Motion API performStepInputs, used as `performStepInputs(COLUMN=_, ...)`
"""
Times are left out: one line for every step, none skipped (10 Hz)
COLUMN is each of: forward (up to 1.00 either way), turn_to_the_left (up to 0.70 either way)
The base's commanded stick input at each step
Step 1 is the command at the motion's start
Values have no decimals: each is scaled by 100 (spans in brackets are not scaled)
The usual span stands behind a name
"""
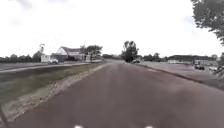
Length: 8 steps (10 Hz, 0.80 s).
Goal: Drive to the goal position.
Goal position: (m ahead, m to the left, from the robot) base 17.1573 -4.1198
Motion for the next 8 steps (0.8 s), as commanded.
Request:
performStepInputs(forward=70, turn_to_the_left=0)
performStepInputs(forward=70, turn_to_the_left=0)
performStepInputs(forward=70, turn_to_the_left=0)
performStepInputs(forward=70, turn_to_the_left=0)
performStepInputs(forward=70, turn_to_the_left=0)
performStepInputs(forward=70, turn_to_the_left=0)
performStepInputs(forward=70, turn_to_the_left=-7)
performStepInputs(forward=70, turn_to_the_left=-24)
